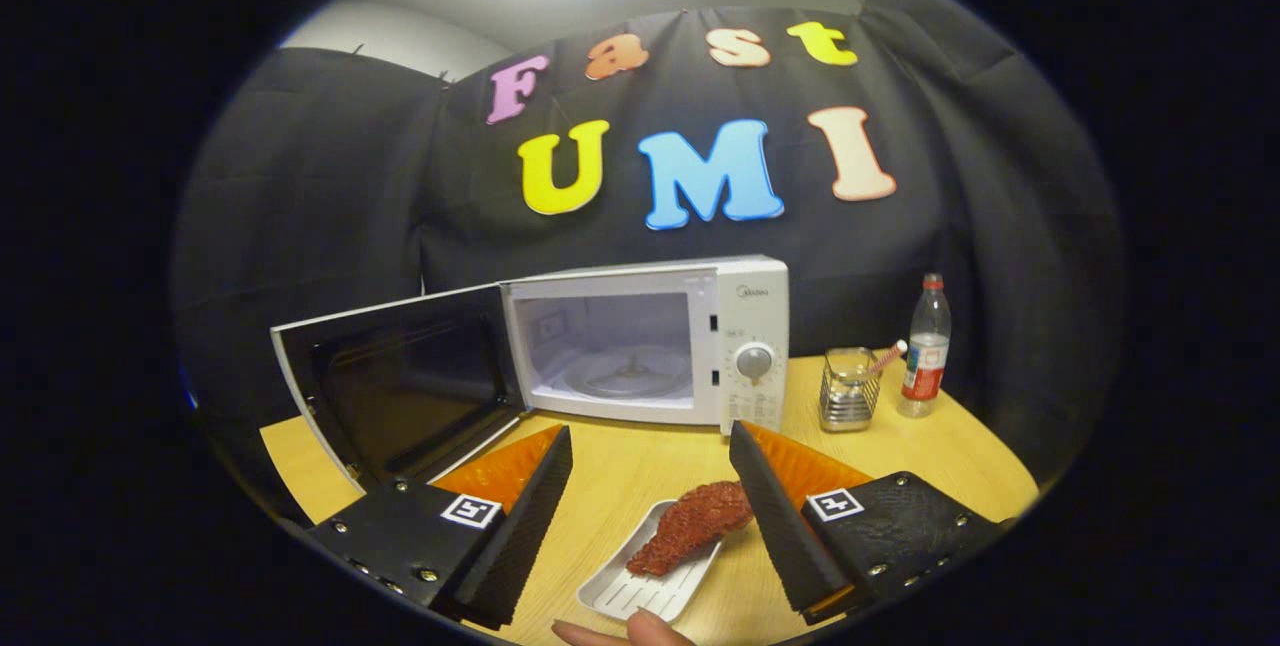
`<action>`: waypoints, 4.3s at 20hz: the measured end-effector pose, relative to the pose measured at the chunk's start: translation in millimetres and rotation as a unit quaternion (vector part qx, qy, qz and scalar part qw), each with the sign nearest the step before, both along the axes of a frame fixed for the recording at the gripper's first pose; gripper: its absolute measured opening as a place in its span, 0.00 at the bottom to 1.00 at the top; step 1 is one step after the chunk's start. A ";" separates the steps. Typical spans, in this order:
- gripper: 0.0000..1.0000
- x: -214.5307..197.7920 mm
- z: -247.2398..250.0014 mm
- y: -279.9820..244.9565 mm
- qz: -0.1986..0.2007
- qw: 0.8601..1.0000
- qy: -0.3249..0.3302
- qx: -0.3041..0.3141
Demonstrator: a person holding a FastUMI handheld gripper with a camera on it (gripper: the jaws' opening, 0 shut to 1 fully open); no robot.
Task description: Open the microwave, put the food inside, and close the microwave door.
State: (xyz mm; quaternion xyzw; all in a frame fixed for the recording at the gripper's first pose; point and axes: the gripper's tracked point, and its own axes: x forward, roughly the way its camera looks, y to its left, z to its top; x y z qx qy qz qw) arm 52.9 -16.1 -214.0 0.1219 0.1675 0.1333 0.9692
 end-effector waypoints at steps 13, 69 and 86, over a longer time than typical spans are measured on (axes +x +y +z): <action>0.82 28.3 -83.3 -9.8 -0.004 0.975 0.121 0.185; 0.09 234.1 13.4 171.3 -0.065 0.992 0.020 0.108; 0.08 317.4 -30.1 170.0 -0.147 0.972 0.034 0.178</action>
